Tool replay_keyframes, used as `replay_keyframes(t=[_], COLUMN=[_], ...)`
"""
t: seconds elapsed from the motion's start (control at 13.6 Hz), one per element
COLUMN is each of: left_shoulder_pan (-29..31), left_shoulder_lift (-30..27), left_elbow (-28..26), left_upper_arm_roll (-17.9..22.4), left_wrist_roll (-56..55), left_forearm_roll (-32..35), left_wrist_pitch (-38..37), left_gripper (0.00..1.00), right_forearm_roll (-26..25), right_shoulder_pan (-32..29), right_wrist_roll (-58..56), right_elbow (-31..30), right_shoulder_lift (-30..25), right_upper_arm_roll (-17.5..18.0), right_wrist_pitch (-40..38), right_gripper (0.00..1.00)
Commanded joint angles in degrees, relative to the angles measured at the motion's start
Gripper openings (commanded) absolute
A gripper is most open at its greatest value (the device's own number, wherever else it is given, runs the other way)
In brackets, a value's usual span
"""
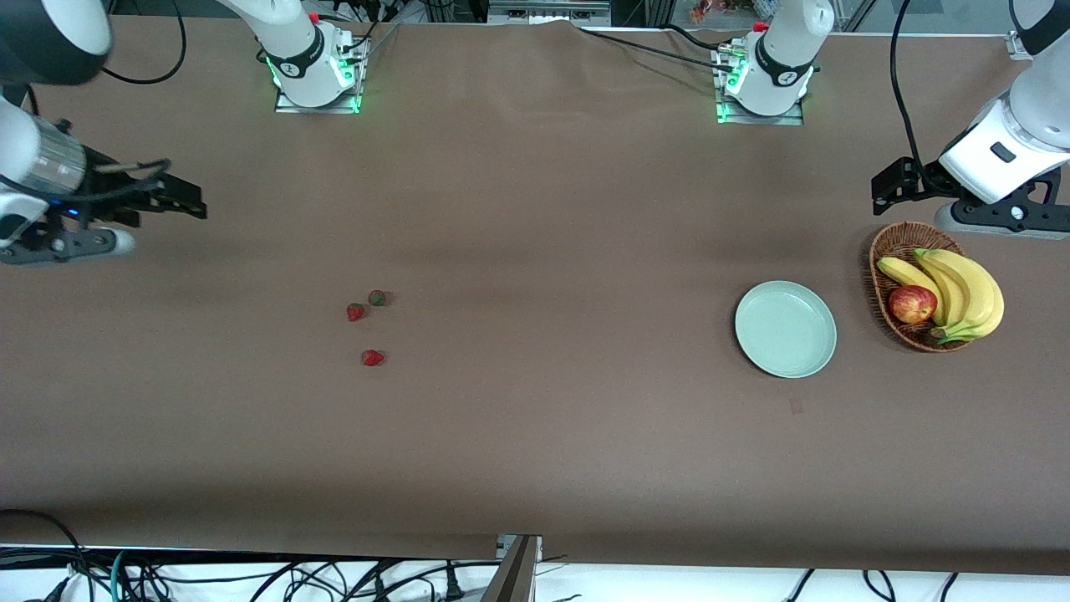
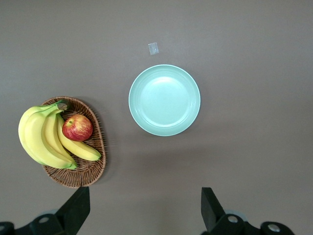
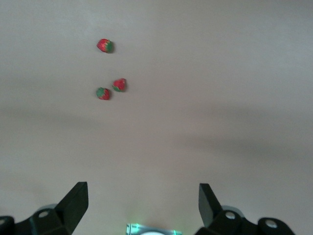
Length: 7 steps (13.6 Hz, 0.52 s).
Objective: Collect all strawberries into plate
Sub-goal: 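Reach the right gripper down toward the cluster of strawberries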
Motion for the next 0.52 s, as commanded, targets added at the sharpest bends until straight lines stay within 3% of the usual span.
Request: replay_keyframes(t=[0.0, 0.15, 0.44], left_shoulder_pan=[-0.26, -0.26, -0.26], left_shoulder_lift=[0.96, 0.96, 0.96], left_elbow=[1.93, 1.93, 1.93], left_upper_arm_roll=[0.37, 0.37, 0.37], left_wrist_roll=[0.26, 0.26, 0.26], left_forearm_roll=[-0.98, -1.07, -0.98], left_wrist_pitch=[-1.21, -1.21, -1.21], left_gripper=[1.0, 1.0, 1.0], right_forearm_roll=[1.73, 4.55, 4.91], right_shoulder_pan=[2.57, 3.27, 7.49], right_wrist_roll=[4.09, 4.62, 10.42], right_elbow=[-4.66, -8.18, -16.16], right_shoulder_lift=[3.77, 7.46, 11.78], right_upper_arm_roll=[0.35, 0.78, 0.96], right_wrist_pitch=[8.25, 16.25, 31.1], right_gripper=[0.99, 0.99, 0.99])
